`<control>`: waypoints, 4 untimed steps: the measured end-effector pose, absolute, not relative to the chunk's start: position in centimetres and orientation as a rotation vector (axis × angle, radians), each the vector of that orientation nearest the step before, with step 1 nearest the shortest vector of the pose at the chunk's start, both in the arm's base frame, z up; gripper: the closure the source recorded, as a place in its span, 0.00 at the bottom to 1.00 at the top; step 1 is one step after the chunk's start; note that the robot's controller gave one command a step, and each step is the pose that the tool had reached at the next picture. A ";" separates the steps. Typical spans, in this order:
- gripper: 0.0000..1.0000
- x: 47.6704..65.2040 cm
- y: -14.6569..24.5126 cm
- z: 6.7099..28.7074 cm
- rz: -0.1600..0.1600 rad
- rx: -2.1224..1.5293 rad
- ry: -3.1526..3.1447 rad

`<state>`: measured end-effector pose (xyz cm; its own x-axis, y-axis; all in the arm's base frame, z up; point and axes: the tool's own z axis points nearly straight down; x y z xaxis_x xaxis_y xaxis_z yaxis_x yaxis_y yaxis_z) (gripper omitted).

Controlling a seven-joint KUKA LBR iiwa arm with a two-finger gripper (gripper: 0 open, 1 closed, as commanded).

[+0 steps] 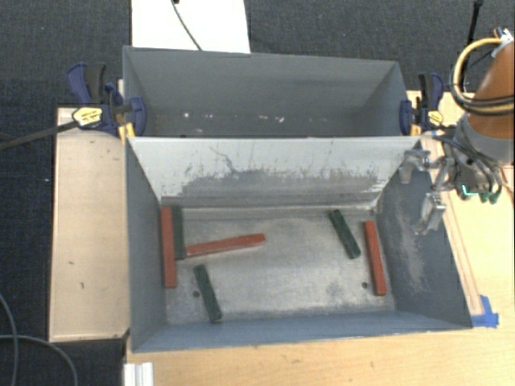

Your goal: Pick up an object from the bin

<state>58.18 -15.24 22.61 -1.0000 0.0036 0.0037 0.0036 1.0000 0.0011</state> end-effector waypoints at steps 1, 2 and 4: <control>0.00 56.0 -9.4 15.6 -0.006 0.051 -3.135; 0.00 54.6 -13.2 8.1 0.000 -0.535 -3.092; 1.00 49.8 -11.1 7.2 0.001 -1.056 -2.963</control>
Offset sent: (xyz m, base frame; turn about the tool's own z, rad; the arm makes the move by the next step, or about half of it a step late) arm -0.0206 0.0546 -0.0666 -0.0308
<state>49.84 -11.11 7.24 -0.7744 0.6327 -0.0036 0.6327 0.7744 0.0009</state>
